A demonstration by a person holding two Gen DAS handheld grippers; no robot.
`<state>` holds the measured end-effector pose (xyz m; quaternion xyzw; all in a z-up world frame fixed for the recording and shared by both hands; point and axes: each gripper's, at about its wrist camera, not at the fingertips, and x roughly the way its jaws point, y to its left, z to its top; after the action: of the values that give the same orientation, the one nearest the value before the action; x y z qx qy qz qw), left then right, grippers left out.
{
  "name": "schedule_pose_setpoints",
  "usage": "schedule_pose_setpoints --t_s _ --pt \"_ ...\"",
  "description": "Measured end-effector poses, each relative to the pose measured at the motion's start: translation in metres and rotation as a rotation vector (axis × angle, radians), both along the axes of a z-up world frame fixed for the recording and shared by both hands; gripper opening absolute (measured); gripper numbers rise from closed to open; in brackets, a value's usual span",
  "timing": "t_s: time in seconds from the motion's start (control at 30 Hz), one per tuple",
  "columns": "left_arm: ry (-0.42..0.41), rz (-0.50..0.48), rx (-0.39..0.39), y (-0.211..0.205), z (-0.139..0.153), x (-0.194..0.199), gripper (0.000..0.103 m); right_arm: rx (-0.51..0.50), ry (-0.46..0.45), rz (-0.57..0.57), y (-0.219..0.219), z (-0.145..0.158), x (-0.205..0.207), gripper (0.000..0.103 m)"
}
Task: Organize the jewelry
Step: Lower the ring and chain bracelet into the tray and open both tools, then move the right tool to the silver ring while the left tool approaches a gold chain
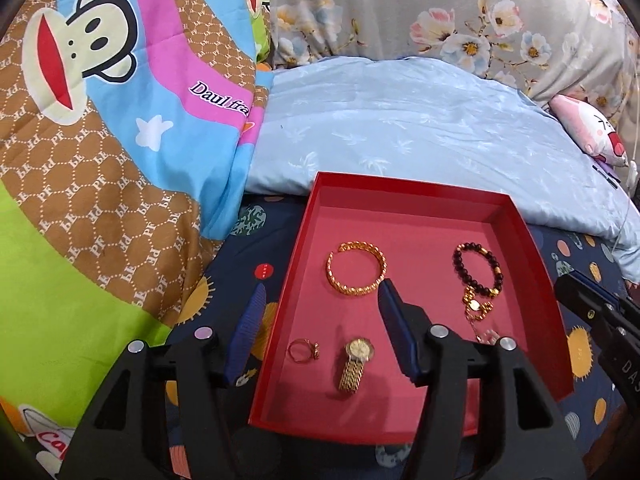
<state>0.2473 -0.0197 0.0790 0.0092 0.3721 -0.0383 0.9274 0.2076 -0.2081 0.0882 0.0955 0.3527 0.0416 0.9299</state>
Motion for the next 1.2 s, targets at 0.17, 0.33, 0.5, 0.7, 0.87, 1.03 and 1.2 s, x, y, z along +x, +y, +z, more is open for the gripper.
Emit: schedule_pose_setpoints --t_s 0.17,0.33,0.5,0.7,0.87,1.03,1.2 --pt "0.016 -0.017 -0.017 0.005 0.002 -0.032 0.057 0.035 0.015 0.001 -0.003 -0.001 -0.044 0.016" --pt "0.036 -0.024 -0.026 0.011 -0.006 -0.079 0.057 0.034 0.044 -0.009 0.0 -0.014 -0.093 0.016" --pt "0.057 -0.026 -0.008 0.017 -0.022 -0.127 0.058 0.018 0.119 -0.006 0.007 -0.041 -0.143 0.017" --pt "0.11 -0.045 -0.029 0.018 -0.04 -0.161 0.058 0.019 0.173 -0.028 0.004 -0.062 -0.181 0.017" --pt "0.13 -0.063 -0.021 0.01 -0.054 -0.183 0.061 0.036 0.186 -0.038 0.004 -0.069 -0.192 0.017" --pt "0.146 -0.081 -0.025 0.005 -0.059 -0.191 0.061 0.046 0.186 -0.008 0.013 -0.07 -0.192 0.017" --pt "0.142 -0.072 -0.018 0.009 -0.06 -0.197 0.063 0.05 0.192 0.026 0.029 -0.073 -0.187 0.017"
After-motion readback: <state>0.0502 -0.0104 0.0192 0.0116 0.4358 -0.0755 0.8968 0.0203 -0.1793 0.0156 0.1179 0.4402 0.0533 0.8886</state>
